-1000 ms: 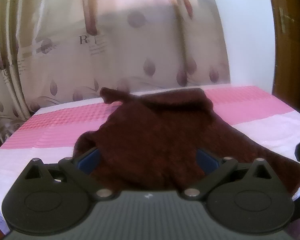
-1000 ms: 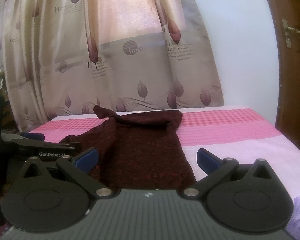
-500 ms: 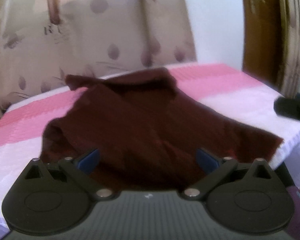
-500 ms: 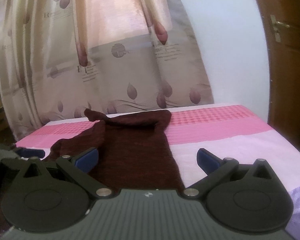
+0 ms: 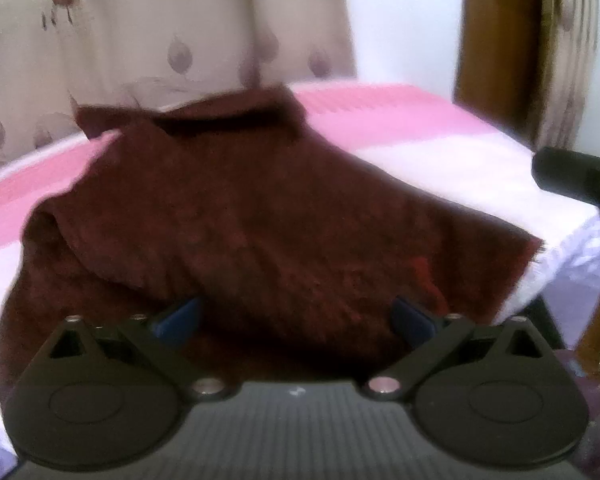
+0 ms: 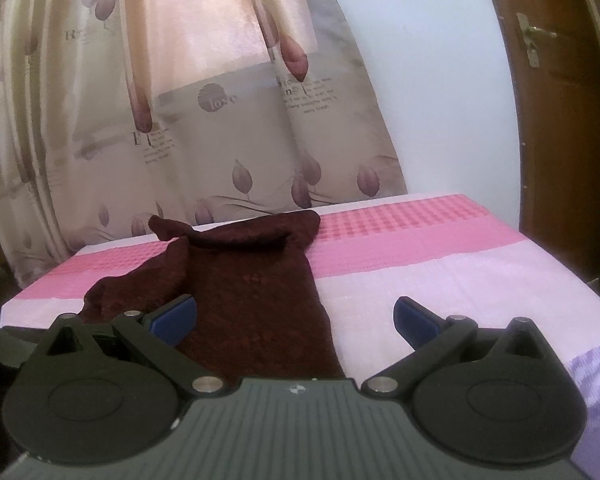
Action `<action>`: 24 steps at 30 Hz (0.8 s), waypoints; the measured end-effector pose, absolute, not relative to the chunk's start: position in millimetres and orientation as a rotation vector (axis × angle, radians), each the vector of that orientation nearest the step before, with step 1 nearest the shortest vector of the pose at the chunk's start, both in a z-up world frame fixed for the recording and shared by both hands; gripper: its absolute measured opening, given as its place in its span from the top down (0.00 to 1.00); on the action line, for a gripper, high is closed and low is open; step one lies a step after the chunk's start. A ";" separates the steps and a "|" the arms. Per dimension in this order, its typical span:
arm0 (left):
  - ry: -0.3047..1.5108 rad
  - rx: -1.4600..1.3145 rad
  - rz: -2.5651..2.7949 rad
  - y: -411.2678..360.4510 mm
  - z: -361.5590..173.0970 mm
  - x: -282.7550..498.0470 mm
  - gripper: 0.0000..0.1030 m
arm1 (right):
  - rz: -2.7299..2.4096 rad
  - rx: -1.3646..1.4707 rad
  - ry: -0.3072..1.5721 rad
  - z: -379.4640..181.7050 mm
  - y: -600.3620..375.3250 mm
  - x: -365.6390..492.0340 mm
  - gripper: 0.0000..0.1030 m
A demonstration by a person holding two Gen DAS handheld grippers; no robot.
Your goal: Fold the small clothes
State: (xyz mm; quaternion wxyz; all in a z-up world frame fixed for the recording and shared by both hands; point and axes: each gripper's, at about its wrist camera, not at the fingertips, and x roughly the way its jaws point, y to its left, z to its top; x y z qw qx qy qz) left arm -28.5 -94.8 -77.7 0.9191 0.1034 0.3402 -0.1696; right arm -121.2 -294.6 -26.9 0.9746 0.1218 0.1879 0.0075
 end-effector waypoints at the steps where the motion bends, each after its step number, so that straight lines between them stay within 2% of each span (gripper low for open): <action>1: 0.709 0.239 -0.331 -96.5 -79.4 -27.2 0.76 | 0.014 0.250 0.384 -28.2 -295.4 -120.7 0.00; 2: 0.740 0.271 -0.288 -97.3 -81.7 -23.9 0.85 | 0.013 0.254 0.390 -29.3 -296.0 -120.0 0.00; 5: 0.737 0.202 -0.281 -77.5 -68.6 -21.2 0.86 | 0.012 0.260 0.397 -30.6 -297.4 -118.4 0.00; 11: 0.568 0.114 -0.061 5.6 15.1 -8.4 0.86 | -0.006 0.240 0.392 -24.9 -299.3 -114.7 0.00; 15: 0.480 0.108 0.149 71.0 65.5 27.4 0.87 | -0.004 0.227 0.400 -22.7 -296.0 -102.7 0.00; 16: 0.468 0.107 0.194 86.3 74.6 38.5 0.91 | 0.000 0.224 0.405 -23.1 -294.6 -99.5 0.00; 24: 0.413 0.151 0.507 177.8 107.7 147.8 0.93 | -0.003 0.191 0.496 -33.9 -280.5 -71.7 0.00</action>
